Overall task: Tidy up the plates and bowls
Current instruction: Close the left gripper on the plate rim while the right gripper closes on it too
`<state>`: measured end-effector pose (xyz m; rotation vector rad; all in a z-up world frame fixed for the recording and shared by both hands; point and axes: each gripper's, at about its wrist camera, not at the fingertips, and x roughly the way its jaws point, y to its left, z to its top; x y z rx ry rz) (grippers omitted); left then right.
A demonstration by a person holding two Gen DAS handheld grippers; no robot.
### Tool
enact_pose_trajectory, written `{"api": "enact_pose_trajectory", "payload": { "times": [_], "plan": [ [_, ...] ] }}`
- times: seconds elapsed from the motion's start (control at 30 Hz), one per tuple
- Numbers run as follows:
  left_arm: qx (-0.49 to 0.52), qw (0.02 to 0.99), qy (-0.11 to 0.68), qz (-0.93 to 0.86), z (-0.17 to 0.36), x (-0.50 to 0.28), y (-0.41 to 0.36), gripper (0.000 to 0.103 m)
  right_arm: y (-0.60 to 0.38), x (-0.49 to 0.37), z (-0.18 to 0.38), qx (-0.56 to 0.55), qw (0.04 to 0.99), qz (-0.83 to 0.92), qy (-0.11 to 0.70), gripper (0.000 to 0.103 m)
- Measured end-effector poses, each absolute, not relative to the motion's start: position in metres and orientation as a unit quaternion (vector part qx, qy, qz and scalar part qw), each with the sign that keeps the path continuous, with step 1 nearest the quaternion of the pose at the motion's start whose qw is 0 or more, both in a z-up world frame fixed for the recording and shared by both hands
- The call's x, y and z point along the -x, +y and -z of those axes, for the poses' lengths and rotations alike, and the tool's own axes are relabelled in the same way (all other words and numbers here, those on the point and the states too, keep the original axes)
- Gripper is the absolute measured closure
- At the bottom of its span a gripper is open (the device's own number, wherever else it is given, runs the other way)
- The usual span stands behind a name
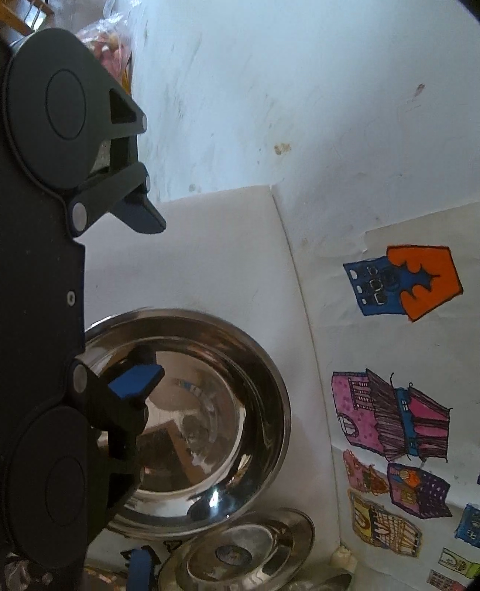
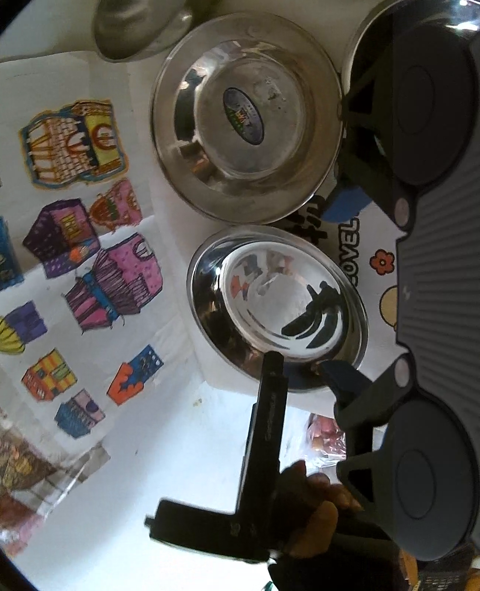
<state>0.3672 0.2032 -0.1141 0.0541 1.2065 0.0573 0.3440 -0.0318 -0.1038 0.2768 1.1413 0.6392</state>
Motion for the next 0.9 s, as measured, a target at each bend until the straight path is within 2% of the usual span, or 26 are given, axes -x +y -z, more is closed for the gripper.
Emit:
{"api": "enact_pose_trajectory", "payload": {
  "times": [0.1, 0.23, 0.3, 0.43, 0.47, 0.57, 0.73, 0.9],
  "plan": [
    [-0.009, 0.824, 0.567, -0.019, 0.116, -0.364, 0.206, 0.035, -0.031, -0.348, 0.109, -0.132, 0.783, -0.285, 0.537, 0.027],
    [0.009, 0.824, 0.566, -0.013, 0.119, -0.365, 0.209, 0.058, -0.032, -0.352, 0.116, -0.130, 0.782, -0.273, 0.544, 0.039],
    [0.015, 0.825, 0.564, -0.010, 0.121, -0.364, 0.211, 0.063, -0.033, -0.353, 0.118, -0.132, 0.781, -0.272, 0.546, 0.045],
    [0.026, 0.826, 0.563, -0.005, 0.122, -0.362, 0.211, 0.077, -0.033, -0.354, 0.121, -0.130, 0.779, -0.269, 0.551, 0.065],
    [0.029, 0.826, 0.563, -0.003, 0.122, -0.361, 0.211, 0.078, -0.033, -0.354, 0.123, -0.129, 0.778, -0.269, 0.553, 0.071],
    [0.026, 0.826, 0.563, -0.002, 0.123, -0.357, 0.205, 0.079, -0.031, -0.354, 0.126, -0.128, 0.773, -0.273, 0.558, 0.081],
    [0.032, 0.824, 0.566, -0.012, 0.119, -0.351, 0.204, 0.084, -0.027, -0.354, 0.125, -0.122, 0.772, -0.274, 0.560, 0.082],
    [0.036, 0.827, 0.561, -0.017, 0.112, -0.337, 0.201, 0.084, -0.031, -0.345, 0.115, -0.119, 0.777, -0.284, 0.549, 0.083]
  ]
}}
